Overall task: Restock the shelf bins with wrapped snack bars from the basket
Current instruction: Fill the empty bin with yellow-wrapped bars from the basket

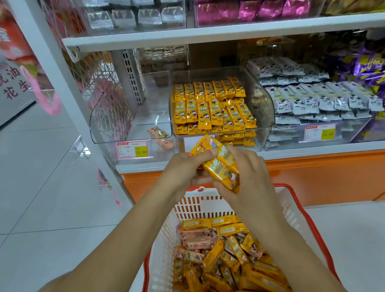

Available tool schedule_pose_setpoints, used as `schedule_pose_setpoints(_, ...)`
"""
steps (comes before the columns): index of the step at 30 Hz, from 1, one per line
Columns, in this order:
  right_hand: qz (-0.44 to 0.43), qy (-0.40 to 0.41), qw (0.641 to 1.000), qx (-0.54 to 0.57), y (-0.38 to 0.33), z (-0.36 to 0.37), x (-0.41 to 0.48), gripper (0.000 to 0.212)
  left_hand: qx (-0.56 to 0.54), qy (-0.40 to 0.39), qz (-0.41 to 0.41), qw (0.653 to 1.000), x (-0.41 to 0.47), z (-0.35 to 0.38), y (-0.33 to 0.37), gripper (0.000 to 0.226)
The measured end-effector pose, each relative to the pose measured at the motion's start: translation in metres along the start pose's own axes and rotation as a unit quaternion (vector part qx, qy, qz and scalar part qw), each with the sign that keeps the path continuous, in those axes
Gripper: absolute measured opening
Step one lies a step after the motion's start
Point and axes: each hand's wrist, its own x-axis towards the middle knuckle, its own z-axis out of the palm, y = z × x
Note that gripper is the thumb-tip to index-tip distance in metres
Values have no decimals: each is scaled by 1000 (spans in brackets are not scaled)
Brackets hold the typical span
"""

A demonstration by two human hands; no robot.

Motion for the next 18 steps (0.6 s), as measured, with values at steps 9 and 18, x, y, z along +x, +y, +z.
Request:
schedule_pose_setpoints(9,75,68,995,-15,27,-19,113,50,354,233,316,849,24,-20,27,39)
schedule_pose_setpoints(18,194,-25,971,-137,47,25,162,47,541,102,385,741,61,-24,14,28)
